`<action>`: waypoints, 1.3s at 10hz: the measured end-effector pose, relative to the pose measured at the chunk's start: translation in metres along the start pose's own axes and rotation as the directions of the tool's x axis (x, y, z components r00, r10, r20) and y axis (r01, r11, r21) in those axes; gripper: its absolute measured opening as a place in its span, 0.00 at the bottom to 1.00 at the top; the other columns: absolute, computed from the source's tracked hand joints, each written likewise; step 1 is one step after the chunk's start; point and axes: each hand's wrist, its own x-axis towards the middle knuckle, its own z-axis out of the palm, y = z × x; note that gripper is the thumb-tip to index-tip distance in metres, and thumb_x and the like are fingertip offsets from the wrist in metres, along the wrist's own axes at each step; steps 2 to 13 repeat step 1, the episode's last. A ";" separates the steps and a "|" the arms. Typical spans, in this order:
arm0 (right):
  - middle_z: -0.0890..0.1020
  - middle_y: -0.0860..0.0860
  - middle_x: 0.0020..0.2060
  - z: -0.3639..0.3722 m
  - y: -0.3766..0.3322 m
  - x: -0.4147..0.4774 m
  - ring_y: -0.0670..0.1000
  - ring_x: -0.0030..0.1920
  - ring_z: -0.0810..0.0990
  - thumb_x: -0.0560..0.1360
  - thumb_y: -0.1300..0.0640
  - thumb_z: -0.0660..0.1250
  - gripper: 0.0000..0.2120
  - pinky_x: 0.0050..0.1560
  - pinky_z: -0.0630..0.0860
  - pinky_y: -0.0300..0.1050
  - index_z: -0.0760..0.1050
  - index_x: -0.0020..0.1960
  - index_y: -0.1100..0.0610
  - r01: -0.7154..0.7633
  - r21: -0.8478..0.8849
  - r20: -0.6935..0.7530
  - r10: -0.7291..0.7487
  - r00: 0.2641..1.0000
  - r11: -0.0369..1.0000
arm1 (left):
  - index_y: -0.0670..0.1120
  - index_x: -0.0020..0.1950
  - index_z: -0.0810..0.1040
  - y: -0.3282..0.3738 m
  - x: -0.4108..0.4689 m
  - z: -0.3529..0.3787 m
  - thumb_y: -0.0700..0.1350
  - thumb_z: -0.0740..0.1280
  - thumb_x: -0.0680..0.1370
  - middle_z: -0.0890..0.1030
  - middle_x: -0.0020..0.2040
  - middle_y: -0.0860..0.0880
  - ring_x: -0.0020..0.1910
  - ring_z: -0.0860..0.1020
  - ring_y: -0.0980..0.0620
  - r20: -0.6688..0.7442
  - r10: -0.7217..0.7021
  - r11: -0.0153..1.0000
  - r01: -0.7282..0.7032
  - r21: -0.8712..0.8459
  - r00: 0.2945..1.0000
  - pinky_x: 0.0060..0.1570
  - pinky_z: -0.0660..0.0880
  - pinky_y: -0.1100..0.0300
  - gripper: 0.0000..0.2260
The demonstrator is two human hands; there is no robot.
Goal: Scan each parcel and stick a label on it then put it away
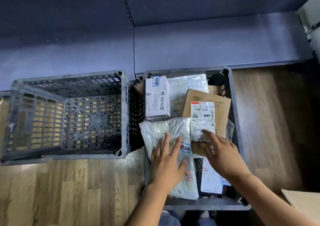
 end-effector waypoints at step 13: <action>0.75 0.49 0.59 -0.011 -0.019 -0.015 0.53 0.61 0.75 0.78 0.55 0.63 0.16 0.59 0.66 0.35 0.73 0.65 0.54 -0.027 0.323 -0.154 0.081 0.985 0.946 | 0.51 0.74 0.62 0.015 -0.021 -0.017 0.61 0.53 0.75 0.56 0.77 0.46 0.75 0.55 0.45 -0.168 -0.052 0.988 0.027 -0.151 0.984 0.73 0.53 0.50 0.29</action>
